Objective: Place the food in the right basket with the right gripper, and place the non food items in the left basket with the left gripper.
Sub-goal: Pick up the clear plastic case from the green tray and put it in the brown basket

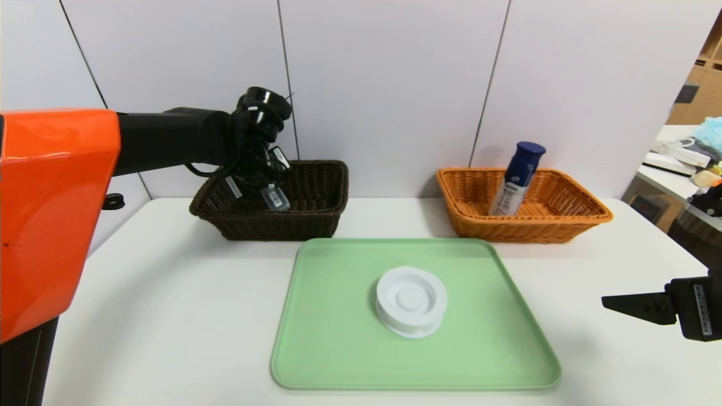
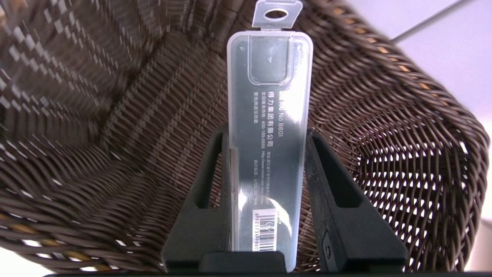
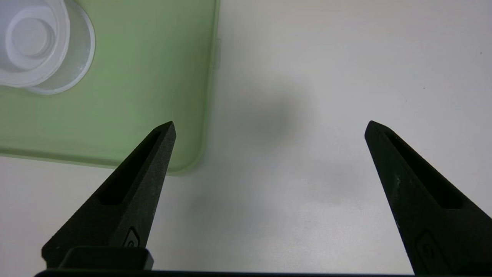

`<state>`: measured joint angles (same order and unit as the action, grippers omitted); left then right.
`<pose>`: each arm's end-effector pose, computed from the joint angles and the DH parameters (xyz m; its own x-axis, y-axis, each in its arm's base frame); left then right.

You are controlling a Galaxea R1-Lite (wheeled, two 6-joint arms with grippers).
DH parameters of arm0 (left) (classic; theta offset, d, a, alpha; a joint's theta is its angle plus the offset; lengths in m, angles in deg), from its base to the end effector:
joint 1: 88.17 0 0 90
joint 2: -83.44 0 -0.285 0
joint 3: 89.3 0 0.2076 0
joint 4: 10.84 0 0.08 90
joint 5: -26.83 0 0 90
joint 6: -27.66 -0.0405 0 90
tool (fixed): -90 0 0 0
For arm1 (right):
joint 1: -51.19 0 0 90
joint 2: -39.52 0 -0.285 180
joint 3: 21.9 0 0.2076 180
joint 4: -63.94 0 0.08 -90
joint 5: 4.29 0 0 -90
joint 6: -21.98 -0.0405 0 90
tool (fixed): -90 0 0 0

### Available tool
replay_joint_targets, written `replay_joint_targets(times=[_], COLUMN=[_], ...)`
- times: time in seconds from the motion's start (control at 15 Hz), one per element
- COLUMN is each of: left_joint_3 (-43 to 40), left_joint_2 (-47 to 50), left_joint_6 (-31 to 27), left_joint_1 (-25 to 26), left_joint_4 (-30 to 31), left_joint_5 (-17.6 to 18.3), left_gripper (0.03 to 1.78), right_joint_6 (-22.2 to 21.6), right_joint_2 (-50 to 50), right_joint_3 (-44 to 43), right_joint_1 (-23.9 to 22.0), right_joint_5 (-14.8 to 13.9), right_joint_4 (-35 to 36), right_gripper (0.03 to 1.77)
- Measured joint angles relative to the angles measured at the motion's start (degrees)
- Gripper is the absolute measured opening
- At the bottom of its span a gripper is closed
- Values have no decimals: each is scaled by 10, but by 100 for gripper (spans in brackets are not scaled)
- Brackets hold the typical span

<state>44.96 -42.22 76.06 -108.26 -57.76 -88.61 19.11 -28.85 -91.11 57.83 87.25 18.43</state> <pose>0.4407 -0.1427 0.1903 0.8129 0.1601 -0.5599 -0.4397 0.7992 -0.4099 0.1868 0.0228 0.1833 0.7030 0.1089 -0.7028 -0.0994 0.9936 0.0545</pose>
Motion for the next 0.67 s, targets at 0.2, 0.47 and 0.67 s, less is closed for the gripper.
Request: replay_joint_targets(times=[0.2,0.47,0.67], left_joint_3=[0,0,0], left_joint_2=[-6,-12,-13], left_joint_6=[41,65,64], left_joint_1=[9,14,14], left_joint_4=[-1,-5,-21], left_joint_5=[4,5,6], left_gripper=[58,58,73], right_joint_6=[0,0,0], right_joint_2=[2,8,11], right_joint_3=[9,20,22], right_joint_1=[0,0,0], right_joint_5=[0,0,-1], right_joint_4=[0,0,0], right_gripper=[170,170,170])
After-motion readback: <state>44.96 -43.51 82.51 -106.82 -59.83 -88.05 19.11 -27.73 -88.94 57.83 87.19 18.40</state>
